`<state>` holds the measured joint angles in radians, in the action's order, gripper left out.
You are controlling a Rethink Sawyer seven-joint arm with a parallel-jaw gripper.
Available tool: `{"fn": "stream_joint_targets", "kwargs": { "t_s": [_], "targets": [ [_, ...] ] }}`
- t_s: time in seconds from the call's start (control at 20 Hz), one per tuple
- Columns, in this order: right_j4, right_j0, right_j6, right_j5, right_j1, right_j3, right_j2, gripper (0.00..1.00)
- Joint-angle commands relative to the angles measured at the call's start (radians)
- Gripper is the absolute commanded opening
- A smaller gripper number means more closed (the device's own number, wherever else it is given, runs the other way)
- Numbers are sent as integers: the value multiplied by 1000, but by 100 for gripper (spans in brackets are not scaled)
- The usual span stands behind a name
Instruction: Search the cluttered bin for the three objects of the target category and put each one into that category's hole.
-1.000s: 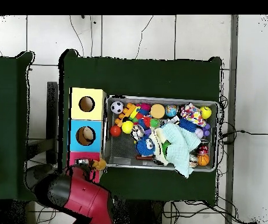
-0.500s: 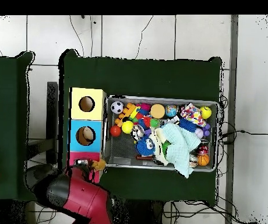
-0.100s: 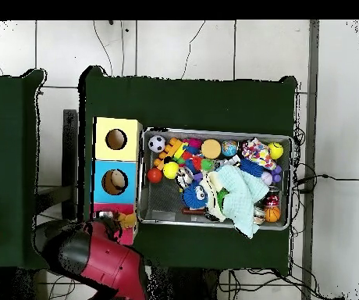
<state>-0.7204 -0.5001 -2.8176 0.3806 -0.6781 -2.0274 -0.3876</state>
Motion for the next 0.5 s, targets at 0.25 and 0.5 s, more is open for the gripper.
{"fn": "stream_joint_targets", "kwargs": {
  "t_s": [0.25,0.5],
  "targets": [
    [-266,231,-26,-184,-112,-219,443,0],
    [-204,247,-63,-185,-120,-221,446,0]
  ]
}}
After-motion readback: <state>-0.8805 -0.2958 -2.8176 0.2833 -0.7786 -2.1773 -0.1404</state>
